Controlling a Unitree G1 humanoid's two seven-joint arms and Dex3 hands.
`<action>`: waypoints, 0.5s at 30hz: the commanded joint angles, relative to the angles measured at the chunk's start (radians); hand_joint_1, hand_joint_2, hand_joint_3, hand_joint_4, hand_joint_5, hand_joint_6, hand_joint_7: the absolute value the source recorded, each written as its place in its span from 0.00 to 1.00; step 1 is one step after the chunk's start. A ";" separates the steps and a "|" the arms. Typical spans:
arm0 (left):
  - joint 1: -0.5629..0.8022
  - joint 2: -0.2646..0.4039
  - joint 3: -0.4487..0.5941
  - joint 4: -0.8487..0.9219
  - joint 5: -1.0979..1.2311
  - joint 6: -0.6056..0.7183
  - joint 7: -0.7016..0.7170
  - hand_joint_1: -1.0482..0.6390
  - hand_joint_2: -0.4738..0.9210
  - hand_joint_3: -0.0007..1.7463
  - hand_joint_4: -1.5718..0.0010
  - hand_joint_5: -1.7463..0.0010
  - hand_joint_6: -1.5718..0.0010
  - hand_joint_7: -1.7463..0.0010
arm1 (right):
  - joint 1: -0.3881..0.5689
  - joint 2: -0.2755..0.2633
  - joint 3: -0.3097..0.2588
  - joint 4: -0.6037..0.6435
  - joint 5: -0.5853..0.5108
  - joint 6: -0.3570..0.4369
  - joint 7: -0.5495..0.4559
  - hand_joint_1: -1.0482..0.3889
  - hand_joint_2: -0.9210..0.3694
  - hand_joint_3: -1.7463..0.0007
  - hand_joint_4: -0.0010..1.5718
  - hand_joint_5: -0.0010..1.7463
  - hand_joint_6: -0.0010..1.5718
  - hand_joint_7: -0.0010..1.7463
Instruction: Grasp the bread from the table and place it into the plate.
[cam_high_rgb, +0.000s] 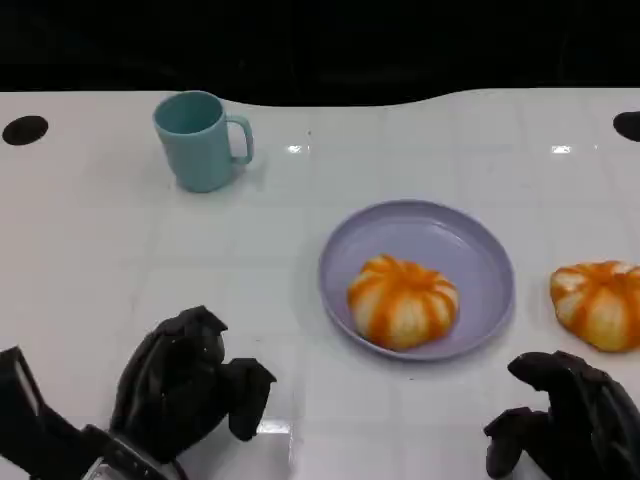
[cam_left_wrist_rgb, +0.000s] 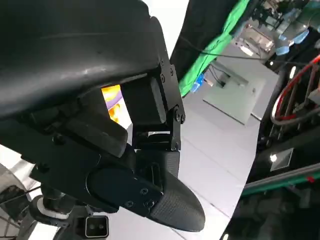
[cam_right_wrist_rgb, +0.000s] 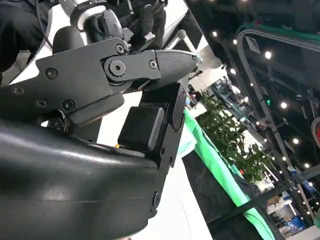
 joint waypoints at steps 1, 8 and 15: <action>0.008 0.015 0.017 0.015 0.000 0.023 -0.049 0.00 0.89 0.00 0.01 0.34 0.00 0.55 | 0.009 -0.008 -0.010 -0.011 0.006 -0.008 -0.005 0.30 0.00 0.84 1.00 0.36 1.00 0.14; -0.017 0.019 0.032 0.060 0.017 0.036 -0.075 0.00 0.87 0.00 0.00 0.38 0.00 0.61 | -0.004 -0.020 -0.016 0.013 0.006 -0.016 0.017 0.30 0.00 0.85 1.00 0.35 1.00 0.13; -0.026 0.011 0.044 0.077 0.029 0.027 -0.069 0.00 0.87 0.00 0.00 0.37 0.00 0.57 | -0.017 -0.014 -0.028 0.037 0.012 -0.008 0.026 0.32 0.00 0.85 1.00 0.34 1.00 0.12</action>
